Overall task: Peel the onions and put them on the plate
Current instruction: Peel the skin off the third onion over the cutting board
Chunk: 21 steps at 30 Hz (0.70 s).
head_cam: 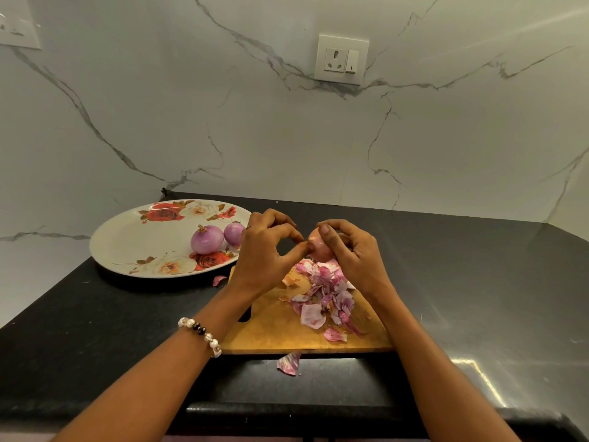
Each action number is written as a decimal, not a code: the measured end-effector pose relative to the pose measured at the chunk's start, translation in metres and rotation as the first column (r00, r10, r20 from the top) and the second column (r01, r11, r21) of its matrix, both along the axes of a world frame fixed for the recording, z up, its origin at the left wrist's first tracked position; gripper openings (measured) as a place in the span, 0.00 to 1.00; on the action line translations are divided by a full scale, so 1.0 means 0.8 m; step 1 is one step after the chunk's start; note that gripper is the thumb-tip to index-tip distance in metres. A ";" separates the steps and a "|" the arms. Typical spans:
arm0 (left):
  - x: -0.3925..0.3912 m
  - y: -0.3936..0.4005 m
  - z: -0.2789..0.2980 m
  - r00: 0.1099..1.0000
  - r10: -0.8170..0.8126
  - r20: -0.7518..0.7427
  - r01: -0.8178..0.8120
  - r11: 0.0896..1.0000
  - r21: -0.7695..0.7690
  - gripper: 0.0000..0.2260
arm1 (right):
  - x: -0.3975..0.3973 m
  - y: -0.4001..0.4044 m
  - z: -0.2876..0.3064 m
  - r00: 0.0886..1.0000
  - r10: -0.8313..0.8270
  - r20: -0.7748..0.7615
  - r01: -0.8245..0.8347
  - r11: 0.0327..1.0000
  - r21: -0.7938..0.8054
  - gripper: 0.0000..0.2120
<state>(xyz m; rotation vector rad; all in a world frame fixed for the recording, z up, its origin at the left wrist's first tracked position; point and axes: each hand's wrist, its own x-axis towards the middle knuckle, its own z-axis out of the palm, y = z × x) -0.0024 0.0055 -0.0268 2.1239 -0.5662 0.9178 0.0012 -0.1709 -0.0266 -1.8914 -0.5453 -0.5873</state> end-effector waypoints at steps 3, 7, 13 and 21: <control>-0.003 0.002 0.003 1.000 -0.018 0.007 0.018 1.000 -0.011 0.08 | 0.000 -0.002 0.001 1.000 -0.011 -0.010 0.012 1.000 0.029 0.15; -0.003 0.002 0.005 1.000 -0.001 -0.001 0.001 0.998 -0.062 0.06 | 0.001 -0.006 0.001 0.998 -0.013 -0.060 0.019 0.995 0.097 0.14; 0.000 0.007 0.011 0.999 0.051 0.008 -0.048 0.972 -0.229 0.07 | -0.006 -0.006 0.009 0.987 0.002 -0.158 0.032 0.976 0.216 0.12; -0.004 0.008 0.008 0.989 -0.139 0.052 0.145 0.982 -0.121 0.06 | -0.008 -0.005 0.012 0.946 0.053 -0.321 0.054 0.948 0.315 0.16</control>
